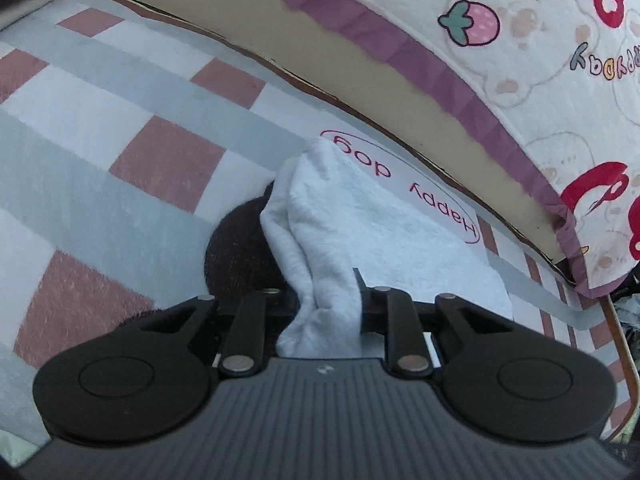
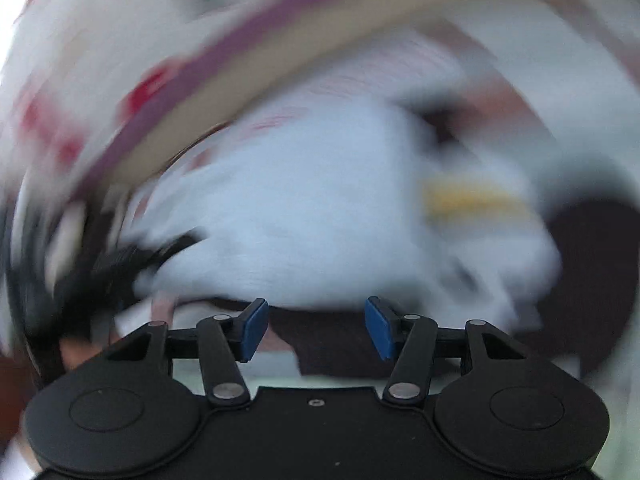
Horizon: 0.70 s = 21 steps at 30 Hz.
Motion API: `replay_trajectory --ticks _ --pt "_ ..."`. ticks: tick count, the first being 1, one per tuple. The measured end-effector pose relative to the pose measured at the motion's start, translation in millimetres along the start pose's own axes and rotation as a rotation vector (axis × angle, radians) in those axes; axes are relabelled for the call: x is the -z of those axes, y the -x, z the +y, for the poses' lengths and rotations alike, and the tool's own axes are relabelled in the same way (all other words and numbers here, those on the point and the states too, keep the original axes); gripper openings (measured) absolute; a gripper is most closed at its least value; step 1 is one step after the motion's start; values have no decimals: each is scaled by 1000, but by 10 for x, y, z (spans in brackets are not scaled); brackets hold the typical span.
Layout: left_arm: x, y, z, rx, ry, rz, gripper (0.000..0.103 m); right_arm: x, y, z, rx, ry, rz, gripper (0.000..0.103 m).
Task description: Fold clothes
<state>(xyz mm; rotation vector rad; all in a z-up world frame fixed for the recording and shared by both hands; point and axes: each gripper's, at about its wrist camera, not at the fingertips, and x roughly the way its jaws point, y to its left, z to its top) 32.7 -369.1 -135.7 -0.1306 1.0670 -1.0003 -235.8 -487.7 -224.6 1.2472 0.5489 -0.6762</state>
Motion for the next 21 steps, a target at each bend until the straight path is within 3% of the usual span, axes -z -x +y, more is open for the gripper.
replay_trajectory --ticks 3,7,11,12,13,15,18,20,21 --pt "-6 29 0 5 0 1 19 -11 8 -303 -76 -196 -29 60" --pt "14 23 -31 -3 -20 -1 19 -65 -140 -279 -54 -179 -82 67" --pt "17 22 -20 -3 -12 5 19 -102 -327 -193 -93 -162 -156 73" --pt "18 22 -21 -4 -10 6 19 -117 -374 -130 -84 -133 -166 70" --pt "18 20 -23 -6 -9 6 19 -140 -404 -69 -69 -92 -189 48" --pt "16 29 -30 -6 -10 9 19 -209 -362 53 -55 19 -235 34" --pt "27 50 -59 6 -22 24 18 -172 -192 489 58 439 -349 29" --pt "43 66 -90 9 -30 33 18 -200 -169 605 113 551 -368 29" --pt "51 66 -108 6 -39 36 18 -243 -187 598 131 546 -363 29"
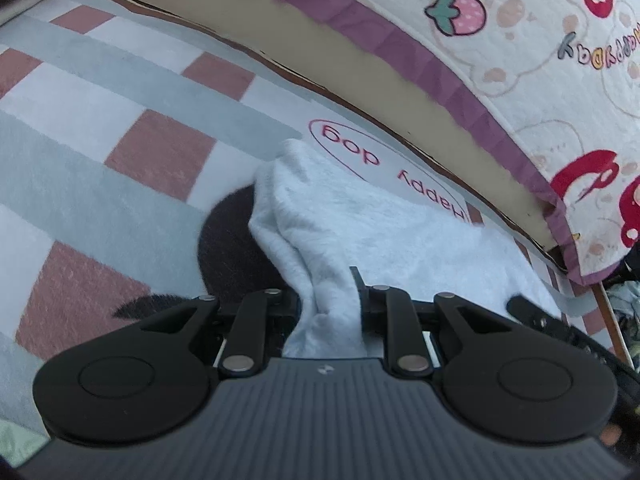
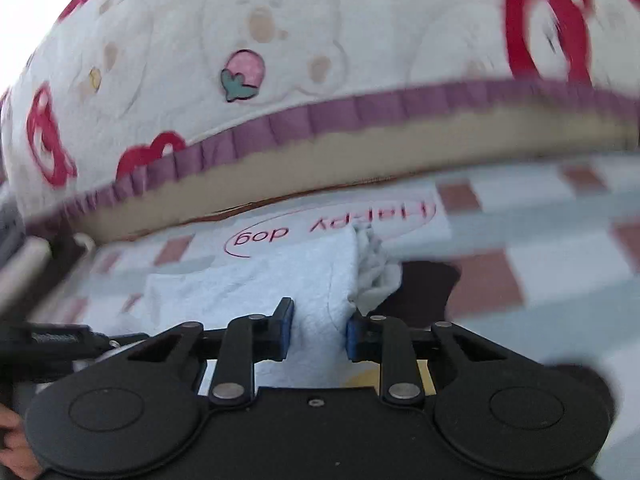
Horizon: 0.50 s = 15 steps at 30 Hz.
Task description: Fold clothes
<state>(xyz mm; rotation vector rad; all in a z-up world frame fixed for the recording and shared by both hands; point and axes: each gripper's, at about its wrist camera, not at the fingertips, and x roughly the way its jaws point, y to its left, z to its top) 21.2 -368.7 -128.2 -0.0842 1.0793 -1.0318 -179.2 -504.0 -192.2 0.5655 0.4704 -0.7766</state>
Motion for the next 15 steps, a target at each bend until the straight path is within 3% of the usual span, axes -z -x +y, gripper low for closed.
replay_trajectory --ticks 3,8,11,15 --pt "28 -20 -54 -24 -41 10 18 79 -83 -186 40 -99 49 33" --pt "61 -31 -45 -38 -49 15 18 333 63 -664 -64 -546 138 42" --pt "51 -24 -22 -28 -25 11 18 468 82 -790 -120 -724 168 60" --pt "59 -22 11 -21 -13 7 18 596 125 -883 -175 -909 174 63"
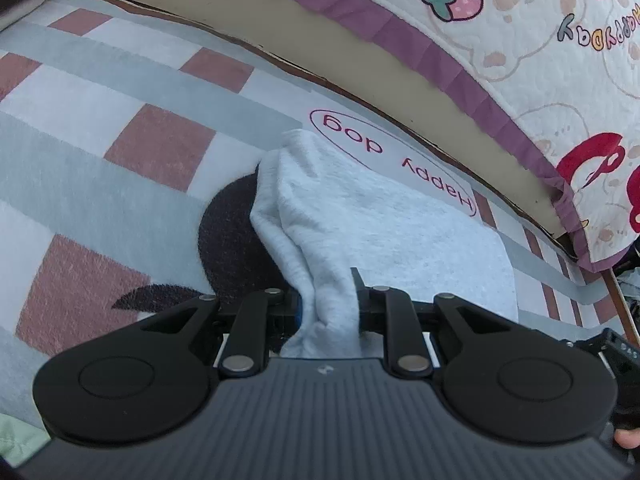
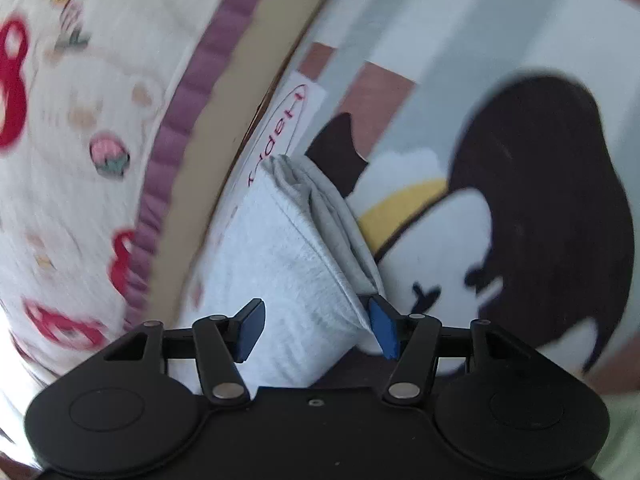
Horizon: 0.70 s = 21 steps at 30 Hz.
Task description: Fold clothes
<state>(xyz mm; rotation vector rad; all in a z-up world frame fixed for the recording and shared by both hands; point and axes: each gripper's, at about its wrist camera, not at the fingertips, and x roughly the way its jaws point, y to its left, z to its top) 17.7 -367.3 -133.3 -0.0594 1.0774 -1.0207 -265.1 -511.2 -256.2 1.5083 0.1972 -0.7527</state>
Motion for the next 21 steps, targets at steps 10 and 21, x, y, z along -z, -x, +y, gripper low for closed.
replay_trajectory --ticks 10,21 --pt "-28 -44 159 44 115 38 18 194 38 19 62 -35 40 66" --pt "-72 -49 329 114 198 75 18 85 -384 34 -58 5 -13 67"
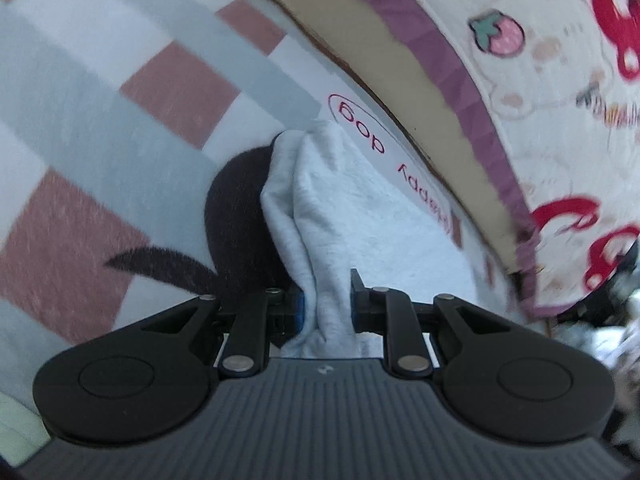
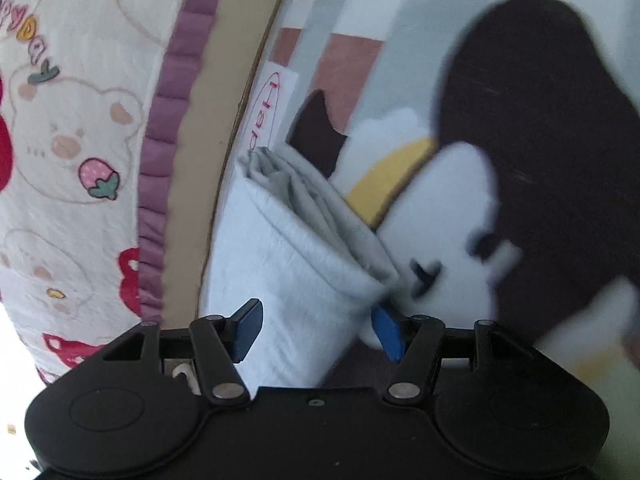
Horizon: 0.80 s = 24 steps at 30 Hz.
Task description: Fold clothes
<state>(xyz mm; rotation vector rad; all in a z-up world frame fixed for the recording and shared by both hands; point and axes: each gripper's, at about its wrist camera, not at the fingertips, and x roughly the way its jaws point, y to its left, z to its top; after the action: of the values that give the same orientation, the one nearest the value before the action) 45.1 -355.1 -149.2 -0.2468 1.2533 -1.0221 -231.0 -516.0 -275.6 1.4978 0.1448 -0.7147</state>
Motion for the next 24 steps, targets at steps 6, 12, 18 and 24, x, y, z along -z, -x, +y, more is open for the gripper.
replay_trajectory --ticks 6,12,18,24 --pt "7 11 -21 -34 -55 -14 17 -67 -136 588 50 533 -73 33" --pt "16 -10 12 -25 -37 -7 17 -103 2 740 55 623 -55 39" --pt "50 -72 4 -62 -69 0 18 -215 152 202 -48 218 15 60" --pt "-2 -74 29 -22 -59 9 17 -196 34 51 -44 89 40 65"
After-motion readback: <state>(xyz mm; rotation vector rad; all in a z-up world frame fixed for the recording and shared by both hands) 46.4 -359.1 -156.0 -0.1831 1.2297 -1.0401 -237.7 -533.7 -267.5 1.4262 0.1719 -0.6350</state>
